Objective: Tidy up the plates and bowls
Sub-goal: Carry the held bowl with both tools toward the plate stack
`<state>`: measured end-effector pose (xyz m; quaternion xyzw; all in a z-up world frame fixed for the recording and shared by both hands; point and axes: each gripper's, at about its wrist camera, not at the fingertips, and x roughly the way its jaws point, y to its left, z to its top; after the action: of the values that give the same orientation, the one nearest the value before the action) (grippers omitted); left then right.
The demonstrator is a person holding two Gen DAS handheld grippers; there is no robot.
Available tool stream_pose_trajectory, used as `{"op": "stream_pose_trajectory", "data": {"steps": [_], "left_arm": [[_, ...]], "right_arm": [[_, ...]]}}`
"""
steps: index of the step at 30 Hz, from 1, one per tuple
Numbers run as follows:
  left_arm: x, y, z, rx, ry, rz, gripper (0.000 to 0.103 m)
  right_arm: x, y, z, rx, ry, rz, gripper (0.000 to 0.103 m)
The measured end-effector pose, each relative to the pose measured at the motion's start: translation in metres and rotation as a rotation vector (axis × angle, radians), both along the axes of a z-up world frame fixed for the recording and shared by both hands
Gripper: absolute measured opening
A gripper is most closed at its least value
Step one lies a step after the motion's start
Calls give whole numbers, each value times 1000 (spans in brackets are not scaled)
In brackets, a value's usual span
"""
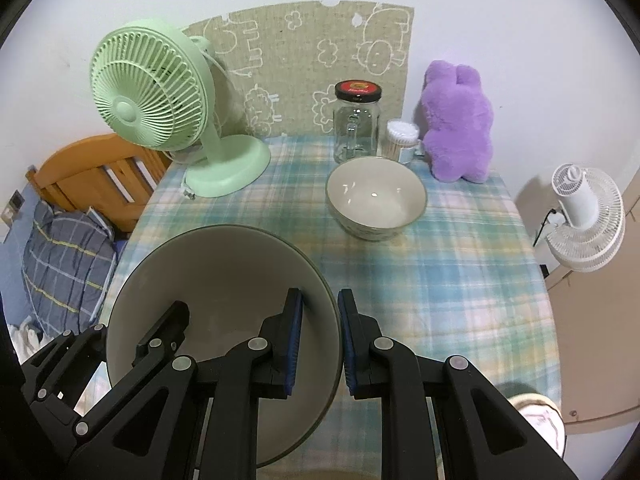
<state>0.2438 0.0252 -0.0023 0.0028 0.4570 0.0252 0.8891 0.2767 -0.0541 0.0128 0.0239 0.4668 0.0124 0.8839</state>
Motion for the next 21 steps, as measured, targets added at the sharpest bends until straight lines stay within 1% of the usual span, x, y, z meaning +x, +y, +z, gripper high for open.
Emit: {"op": "stream_pose_trajectory", "data": {"steps": [6, 11, 21], "left_arm": [[-28, -13, 7, 1, -9, 3, 22], [-49, -24, 6, -2, -2, 6, 22], [-85, -42, -5, -5, 33, 3, 22]], "right_arm": [[-29, -15, 8, 2, -7, 4, 21], [-53, -26, 9, -3, -10, 11, 21], [-93, -44, -3, -10, 20, 24, 21]]}}
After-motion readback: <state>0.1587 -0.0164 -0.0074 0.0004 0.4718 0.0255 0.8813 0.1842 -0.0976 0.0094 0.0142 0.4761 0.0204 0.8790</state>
